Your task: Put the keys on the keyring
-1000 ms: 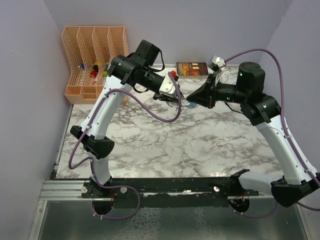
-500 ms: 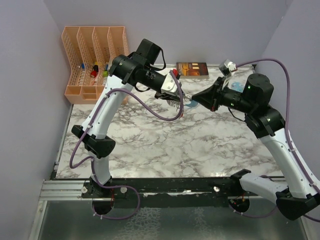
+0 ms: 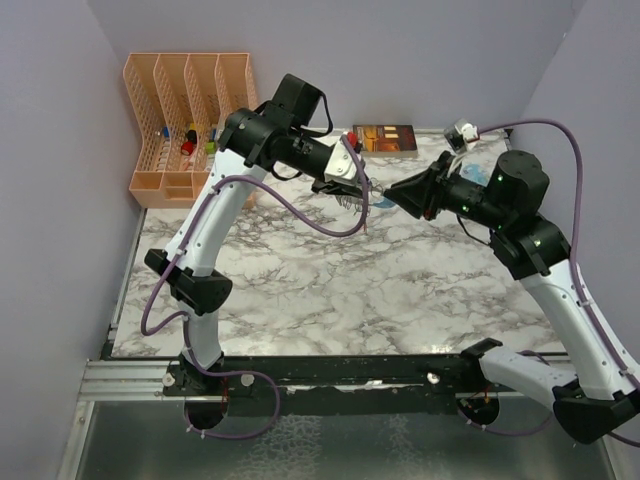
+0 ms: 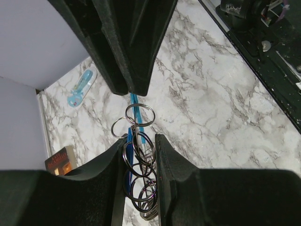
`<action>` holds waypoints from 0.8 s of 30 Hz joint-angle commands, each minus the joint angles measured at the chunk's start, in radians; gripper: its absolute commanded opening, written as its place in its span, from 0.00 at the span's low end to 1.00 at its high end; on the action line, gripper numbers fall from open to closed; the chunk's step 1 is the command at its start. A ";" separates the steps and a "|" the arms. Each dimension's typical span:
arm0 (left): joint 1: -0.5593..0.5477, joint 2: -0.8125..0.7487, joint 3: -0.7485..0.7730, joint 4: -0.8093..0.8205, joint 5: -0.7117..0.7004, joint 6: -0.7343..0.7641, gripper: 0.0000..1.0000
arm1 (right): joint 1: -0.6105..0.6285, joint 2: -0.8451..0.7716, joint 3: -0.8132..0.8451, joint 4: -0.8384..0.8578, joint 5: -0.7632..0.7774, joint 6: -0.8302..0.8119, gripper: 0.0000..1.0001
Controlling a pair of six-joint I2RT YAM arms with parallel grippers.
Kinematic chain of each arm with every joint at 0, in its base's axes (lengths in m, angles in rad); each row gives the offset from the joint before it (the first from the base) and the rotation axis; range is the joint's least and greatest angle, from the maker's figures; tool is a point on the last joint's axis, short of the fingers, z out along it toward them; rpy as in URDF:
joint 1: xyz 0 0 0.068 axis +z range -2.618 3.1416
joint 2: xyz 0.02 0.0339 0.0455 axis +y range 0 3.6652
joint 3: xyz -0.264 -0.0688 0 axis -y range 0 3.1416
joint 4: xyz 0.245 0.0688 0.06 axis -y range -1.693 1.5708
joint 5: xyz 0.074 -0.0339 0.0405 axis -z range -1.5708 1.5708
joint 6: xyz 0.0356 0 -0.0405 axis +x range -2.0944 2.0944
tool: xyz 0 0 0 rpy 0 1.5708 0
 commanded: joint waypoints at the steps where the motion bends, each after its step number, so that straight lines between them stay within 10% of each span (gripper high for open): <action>1: 0.001 -0.010 0.014 -0.064 0.067 0.090 0.00 | -0.005 0.044 0.103 -0.058 -0.031 -0.098 0.28; 13: 0.001 -0.029 -0.009 -0.065 0.077 0.095 0.00 | -0.006 0.131 0.138 -0.095 -0.226 -0.135 0.36; 24: 0.001 -0.029 -0.008 -0.065 0.067 0.100 0.00 | -0.007 0.140 0.162 -0.129 -0.220 -0.166 0.08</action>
